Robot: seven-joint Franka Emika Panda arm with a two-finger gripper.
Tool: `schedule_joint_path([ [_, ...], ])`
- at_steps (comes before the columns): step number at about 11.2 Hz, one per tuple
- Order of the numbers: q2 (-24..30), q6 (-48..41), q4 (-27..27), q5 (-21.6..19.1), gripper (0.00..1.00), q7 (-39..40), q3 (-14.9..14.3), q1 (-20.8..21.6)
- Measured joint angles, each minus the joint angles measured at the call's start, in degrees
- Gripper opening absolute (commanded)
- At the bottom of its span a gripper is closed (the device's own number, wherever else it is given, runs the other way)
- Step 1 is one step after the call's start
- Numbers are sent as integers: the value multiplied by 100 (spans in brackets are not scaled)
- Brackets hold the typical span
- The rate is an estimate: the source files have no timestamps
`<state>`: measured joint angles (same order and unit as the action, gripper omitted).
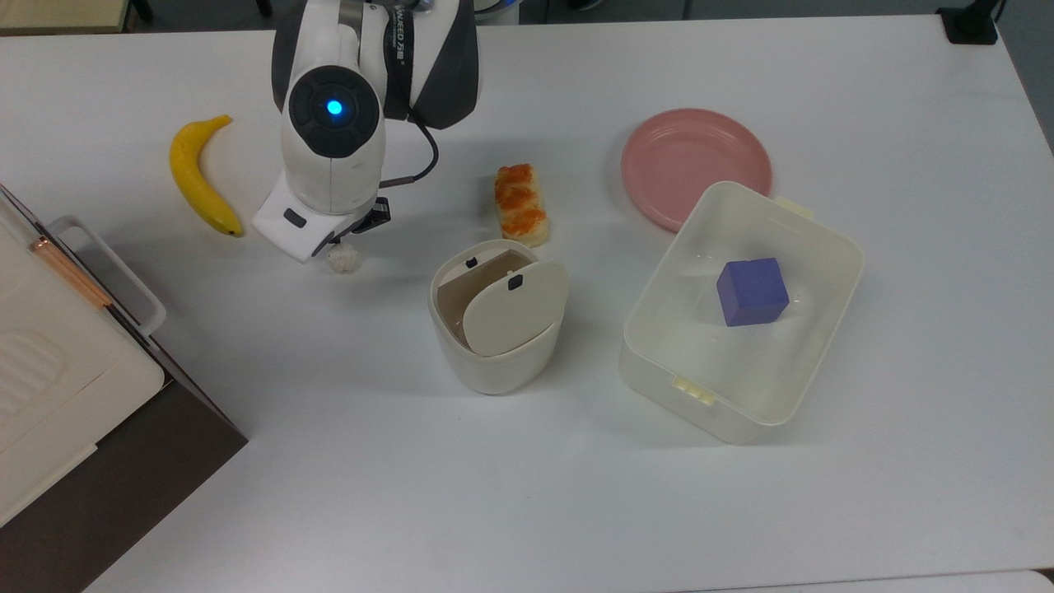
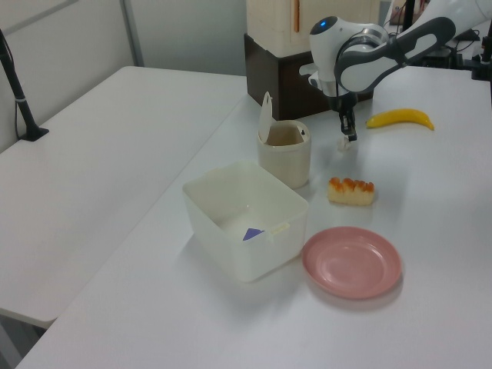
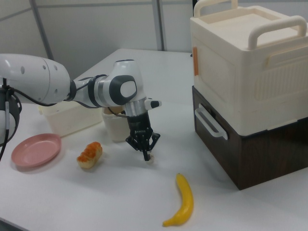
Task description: Grab it up and put it in the trash
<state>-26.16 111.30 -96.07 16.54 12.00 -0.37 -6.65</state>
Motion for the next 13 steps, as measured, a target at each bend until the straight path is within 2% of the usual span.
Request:
schedule_joint_path([
  [2, 7, 0, 33, -173, 0, 0, -5, -9],
  [7, 48, 0, 194, -204, 0, 0, -7, -82],
  [8, 48, 0, 214, -205, 13, 0, -7, -85],
  [9, 47, 0, 215, -207, 39, -2, -7, -86],
  [10, 38, 0, 215, -212, 60, -28, -7, -86],
  [11, 14, 0, 215, -214, 74, -68, -7, -86],
  [13, -40, 0, 215, -214, 79, -110, -5, -82],
])
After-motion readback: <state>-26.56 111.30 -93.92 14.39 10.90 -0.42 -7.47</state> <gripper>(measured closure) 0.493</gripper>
